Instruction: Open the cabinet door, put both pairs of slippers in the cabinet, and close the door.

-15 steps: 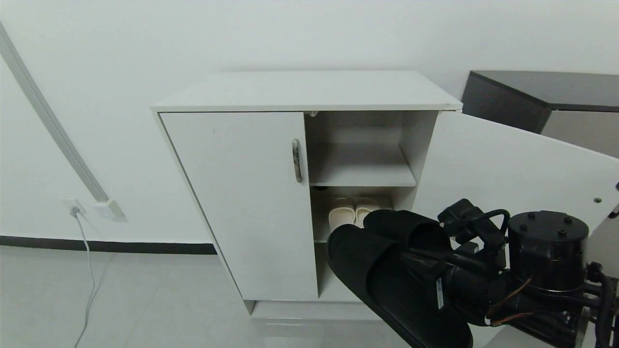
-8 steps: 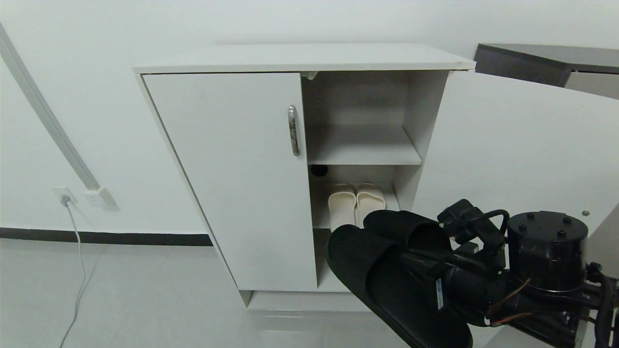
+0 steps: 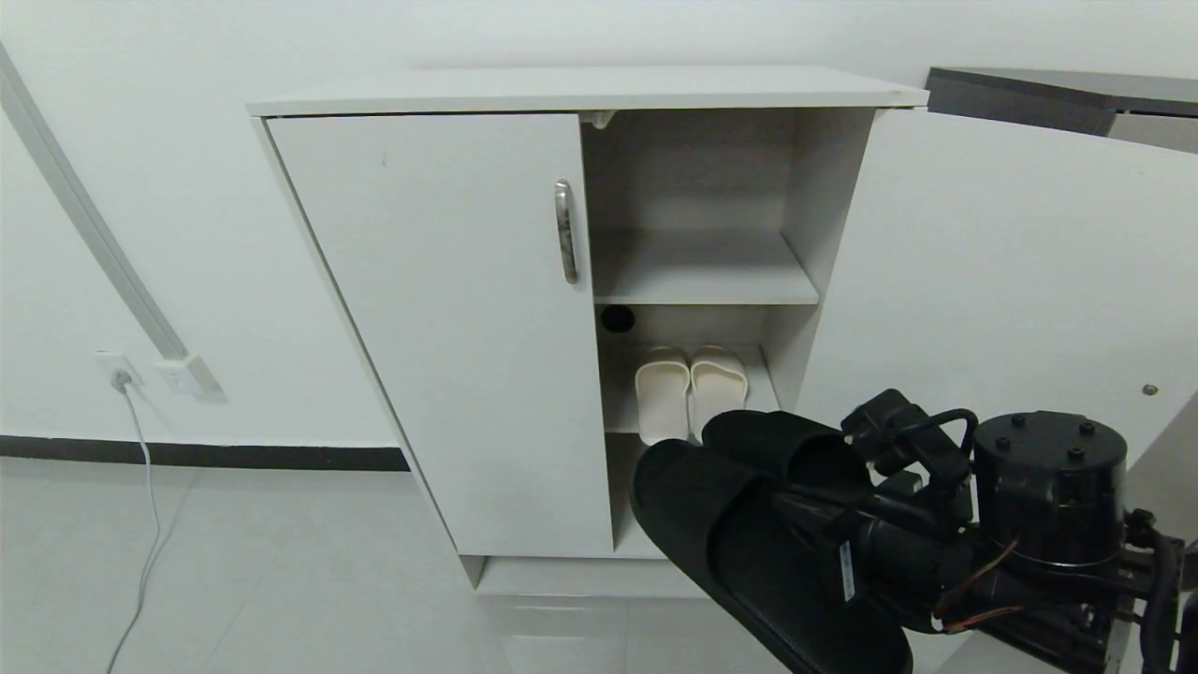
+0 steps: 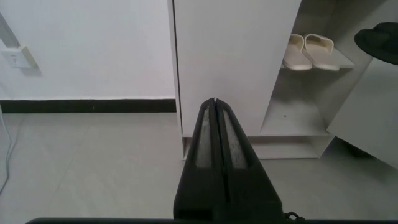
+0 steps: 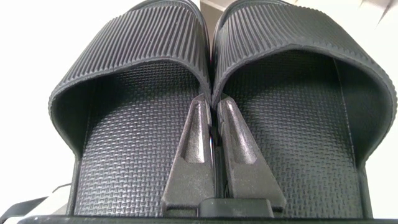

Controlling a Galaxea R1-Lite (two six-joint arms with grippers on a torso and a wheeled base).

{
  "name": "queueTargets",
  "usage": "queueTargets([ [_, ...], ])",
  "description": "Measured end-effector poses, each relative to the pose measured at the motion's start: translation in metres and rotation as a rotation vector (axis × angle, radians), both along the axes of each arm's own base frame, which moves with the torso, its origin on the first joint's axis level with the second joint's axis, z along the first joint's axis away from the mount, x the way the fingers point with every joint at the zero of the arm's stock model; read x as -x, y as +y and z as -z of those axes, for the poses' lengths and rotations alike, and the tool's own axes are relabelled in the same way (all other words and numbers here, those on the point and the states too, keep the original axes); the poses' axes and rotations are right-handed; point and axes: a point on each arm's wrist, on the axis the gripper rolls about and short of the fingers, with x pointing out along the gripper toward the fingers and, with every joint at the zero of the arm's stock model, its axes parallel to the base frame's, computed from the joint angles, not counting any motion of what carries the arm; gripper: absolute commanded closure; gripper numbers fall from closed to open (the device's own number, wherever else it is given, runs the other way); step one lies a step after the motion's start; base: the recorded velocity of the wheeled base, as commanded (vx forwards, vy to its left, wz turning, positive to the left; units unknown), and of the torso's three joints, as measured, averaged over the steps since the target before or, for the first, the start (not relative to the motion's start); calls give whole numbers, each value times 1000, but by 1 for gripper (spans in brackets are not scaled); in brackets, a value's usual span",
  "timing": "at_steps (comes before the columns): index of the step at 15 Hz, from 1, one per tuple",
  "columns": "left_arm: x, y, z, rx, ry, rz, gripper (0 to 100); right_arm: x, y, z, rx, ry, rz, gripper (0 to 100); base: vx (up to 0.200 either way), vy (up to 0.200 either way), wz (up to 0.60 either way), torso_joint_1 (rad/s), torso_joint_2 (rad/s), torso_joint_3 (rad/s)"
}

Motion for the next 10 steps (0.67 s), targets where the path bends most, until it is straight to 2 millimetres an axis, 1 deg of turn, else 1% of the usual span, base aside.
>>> queueTargets([
  [3, 0, 0, 0, 0, 0, 0, 100, 2, 0, 2, 8, 6, -6, 100, 0, 0, 0, 0, 0, 0],
  [4, 0, 0, 0, 0, 0, 0, 100, 2, 1, 3, 9, 7, -8, 100, 0, 0, -600, 2, 2, 7],
  [10, 0, 0, 0, 0, 0, 1, 100, 2, 3, 3, 5, 11, -27, 100, 0, 0, 0, 0, 0, 0],
])
